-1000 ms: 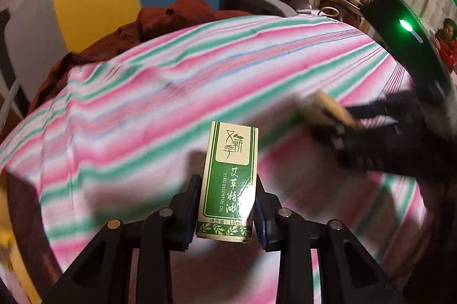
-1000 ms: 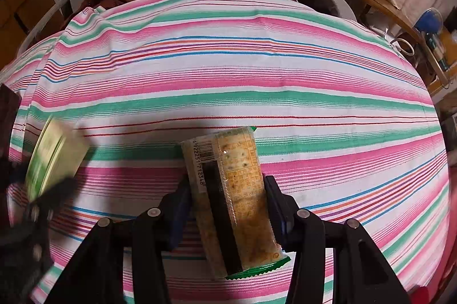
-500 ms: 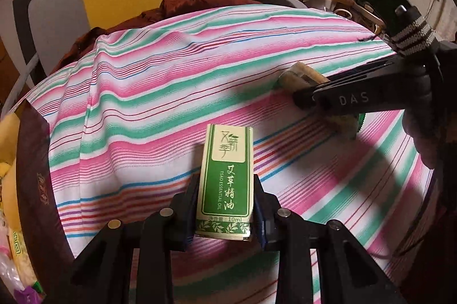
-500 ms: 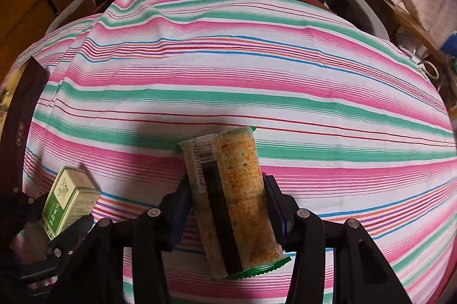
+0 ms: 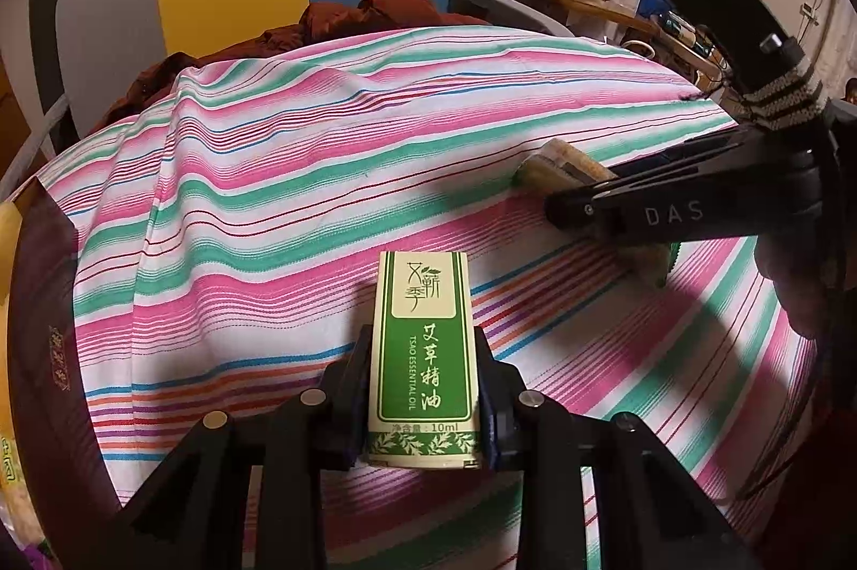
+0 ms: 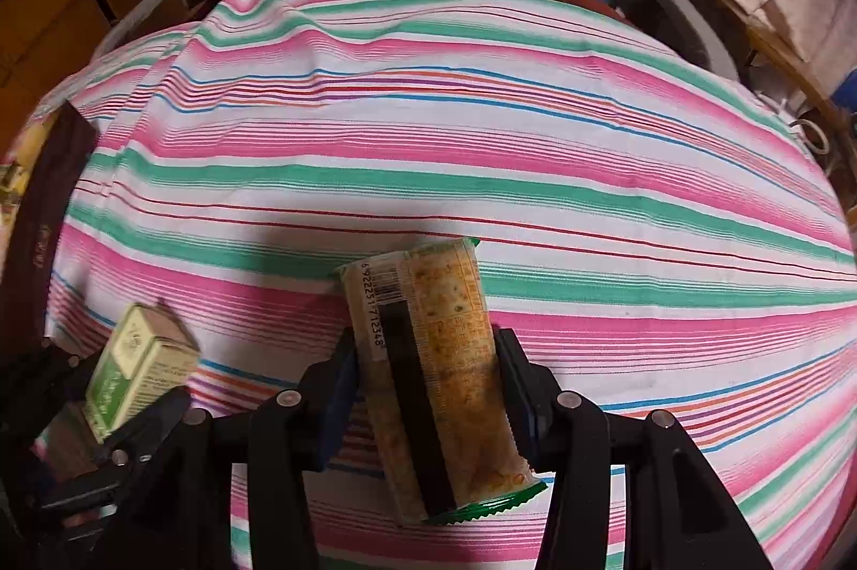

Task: Organize objects
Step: 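Carry the green oil box and cracker packet into the gold tray and release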

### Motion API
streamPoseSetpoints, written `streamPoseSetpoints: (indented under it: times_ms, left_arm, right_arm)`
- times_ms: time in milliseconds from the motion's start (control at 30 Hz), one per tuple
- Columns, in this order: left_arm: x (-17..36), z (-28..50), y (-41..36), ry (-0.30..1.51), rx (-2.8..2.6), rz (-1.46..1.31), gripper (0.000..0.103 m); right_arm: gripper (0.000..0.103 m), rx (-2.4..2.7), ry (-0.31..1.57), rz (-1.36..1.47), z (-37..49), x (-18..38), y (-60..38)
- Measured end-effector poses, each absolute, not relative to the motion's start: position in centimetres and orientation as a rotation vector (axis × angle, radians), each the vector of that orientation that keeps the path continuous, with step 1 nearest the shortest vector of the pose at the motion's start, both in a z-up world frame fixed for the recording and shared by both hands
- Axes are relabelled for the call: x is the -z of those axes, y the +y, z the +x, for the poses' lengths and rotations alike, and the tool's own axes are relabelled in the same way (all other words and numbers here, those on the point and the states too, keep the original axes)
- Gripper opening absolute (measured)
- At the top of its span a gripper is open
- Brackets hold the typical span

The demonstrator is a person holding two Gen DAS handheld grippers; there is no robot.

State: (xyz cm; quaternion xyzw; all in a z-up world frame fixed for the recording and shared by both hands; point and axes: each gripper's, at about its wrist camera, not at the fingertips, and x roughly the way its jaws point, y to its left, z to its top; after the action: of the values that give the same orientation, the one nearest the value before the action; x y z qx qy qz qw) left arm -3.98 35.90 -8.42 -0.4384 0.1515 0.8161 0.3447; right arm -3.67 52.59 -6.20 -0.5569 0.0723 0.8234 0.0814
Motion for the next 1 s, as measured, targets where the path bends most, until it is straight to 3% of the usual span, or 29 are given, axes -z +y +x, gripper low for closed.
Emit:
streamPoseSetpoints:
  times_ms: [500,1000]
  left_arm:
    - [7.0,-3.8,35.9,0.412,-2.121,-1.114,0.03]
    - [-1.7,-2.1,29.1,0.381,-2.281,-0.92,0.031]
  right_arm:
    - [0.05,-2.476,0.173,-1.664,-3.0,5.8,52.3]
    - [0.05,-2.448,0.124,-1.638,-0.8,5.2,53.5]
